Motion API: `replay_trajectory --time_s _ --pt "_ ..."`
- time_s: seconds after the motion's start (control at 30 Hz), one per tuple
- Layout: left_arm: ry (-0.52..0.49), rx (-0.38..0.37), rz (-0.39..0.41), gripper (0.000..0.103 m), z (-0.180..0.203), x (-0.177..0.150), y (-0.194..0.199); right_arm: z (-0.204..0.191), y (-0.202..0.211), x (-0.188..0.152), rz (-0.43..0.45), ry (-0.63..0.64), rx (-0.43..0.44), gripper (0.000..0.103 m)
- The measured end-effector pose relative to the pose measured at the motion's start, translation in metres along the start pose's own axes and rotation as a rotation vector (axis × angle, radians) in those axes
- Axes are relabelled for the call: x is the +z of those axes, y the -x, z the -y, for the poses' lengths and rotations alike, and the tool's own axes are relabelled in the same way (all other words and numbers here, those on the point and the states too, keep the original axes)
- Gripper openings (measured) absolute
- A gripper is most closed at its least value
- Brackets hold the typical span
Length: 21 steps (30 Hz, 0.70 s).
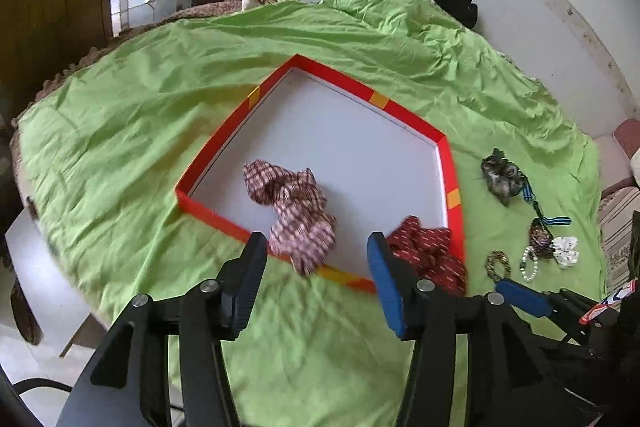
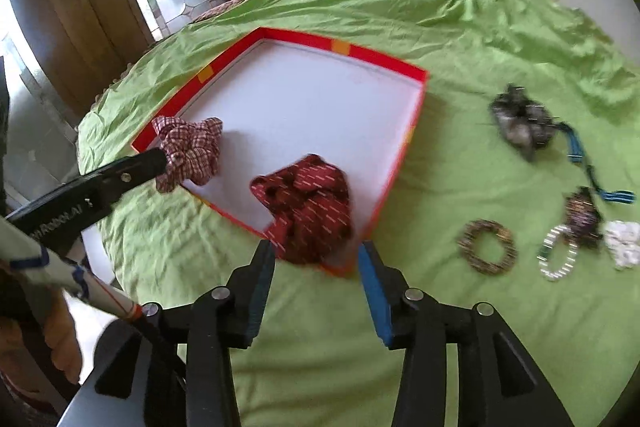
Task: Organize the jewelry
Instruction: 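Carry both scrunchies into the red-rimmed tray and open both tools, then lift both open tools out of the tray toward the remaining accessories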
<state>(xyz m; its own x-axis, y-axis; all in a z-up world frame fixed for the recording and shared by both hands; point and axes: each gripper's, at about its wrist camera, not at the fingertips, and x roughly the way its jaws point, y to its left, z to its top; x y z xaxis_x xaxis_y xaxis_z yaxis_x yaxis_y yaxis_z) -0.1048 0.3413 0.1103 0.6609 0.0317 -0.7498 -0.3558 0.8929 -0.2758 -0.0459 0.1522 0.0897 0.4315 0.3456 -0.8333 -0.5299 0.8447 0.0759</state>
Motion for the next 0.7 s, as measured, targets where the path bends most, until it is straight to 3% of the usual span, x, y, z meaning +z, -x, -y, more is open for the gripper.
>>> replay_trajectory --time_s 0.27,0.7 --pt "-0.060 0.025 0.062 0.061 0.037 -0.028 0.051 0.031 0.065 -0.041 0.062 -0.044 -0.138 0.053" --pt "-0.191 -0.005 0.010 0.061 0.110 -0.063 0.066 0.085 0.149 -0.100 0.201 -0.131 -0.370 0.058"
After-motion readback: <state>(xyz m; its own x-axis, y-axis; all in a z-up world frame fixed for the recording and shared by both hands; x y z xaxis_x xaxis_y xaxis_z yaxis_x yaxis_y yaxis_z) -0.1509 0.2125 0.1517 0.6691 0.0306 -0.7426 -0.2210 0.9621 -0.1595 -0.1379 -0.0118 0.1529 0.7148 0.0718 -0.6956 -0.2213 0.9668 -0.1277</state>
